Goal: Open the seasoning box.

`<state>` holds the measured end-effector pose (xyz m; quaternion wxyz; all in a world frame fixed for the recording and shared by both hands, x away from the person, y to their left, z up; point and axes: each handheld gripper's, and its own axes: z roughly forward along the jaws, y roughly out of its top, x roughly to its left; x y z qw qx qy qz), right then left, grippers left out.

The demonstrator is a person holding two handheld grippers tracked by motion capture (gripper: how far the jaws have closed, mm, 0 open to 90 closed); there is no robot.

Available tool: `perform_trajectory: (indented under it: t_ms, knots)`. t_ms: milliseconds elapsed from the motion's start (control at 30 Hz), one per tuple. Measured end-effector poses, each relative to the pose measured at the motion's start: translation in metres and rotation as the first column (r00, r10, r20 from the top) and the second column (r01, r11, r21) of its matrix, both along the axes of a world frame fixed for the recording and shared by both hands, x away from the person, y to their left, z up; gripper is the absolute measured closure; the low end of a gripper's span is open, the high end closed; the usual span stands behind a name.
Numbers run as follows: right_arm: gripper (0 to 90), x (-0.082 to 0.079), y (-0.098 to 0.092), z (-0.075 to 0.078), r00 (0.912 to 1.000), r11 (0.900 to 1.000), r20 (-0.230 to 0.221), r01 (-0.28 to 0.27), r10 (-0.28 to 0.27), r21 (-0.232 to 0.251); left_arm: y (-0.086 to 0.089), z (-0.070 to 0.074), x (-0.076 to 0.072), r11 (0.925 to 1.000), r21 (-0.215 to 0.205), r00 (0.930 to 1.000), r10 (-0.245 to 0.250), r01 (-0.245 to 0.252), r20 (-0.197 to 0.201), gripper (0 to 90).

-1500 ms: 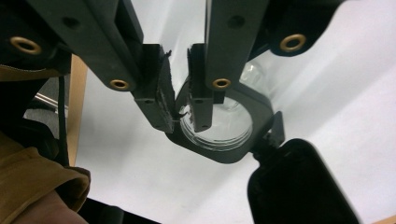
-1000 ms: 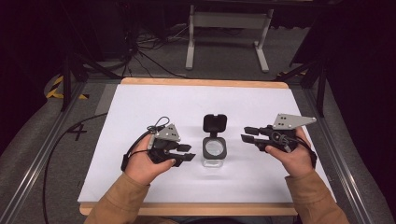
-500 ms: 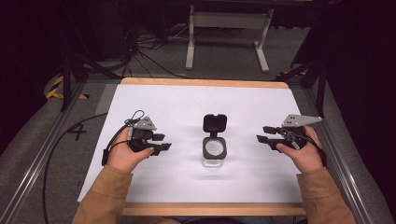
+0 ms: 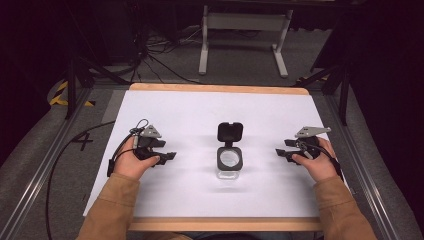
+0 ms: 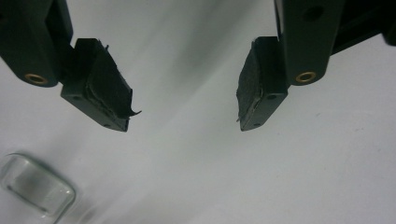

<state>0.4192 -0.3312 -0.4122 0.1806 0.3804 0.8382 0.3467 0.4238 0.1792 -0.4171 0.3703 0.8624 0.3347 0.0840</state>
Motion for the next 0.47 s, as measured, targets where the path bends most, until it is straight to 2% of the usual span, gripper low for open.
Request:
perform_trajectory:
  t_ms: [167,300,400,467]
  knots:
    - [42.8,0.004,0.002,-0.012,0.9995,1.0,-0.032,0.002,-0.002,-0.017,-0.001,-0.01,0.005,0.9997,0.025,0.9996,0.002,-0.001,-0.03,34.5]
    - [41.8,0.004,0.002,-0.017,0.9991,1.0,-0.04,0.012,-0.012,-0.018,-0.002,-0.013,0.006,0.9987,0.052,0.9984,0.005,-0.002,-0.057,30.1]
    - [40.8,0.003,0.002,-0.017,0.9988,1.0,-0.045,0.015,-0.016,-0.022,-0.005,-0.012,0.008,0.999,0.044,0.9989,-0.005,0.007,-0.047,29.8]
    - [40.8,0.003,0.002,-0.017,0.999,1.0,-0.042,0.017,-0.017,-0.009,-0.006,-0.012,0.007,0.9991,0.041,0.9983,-0.002,0.005,-0.058,29.3]
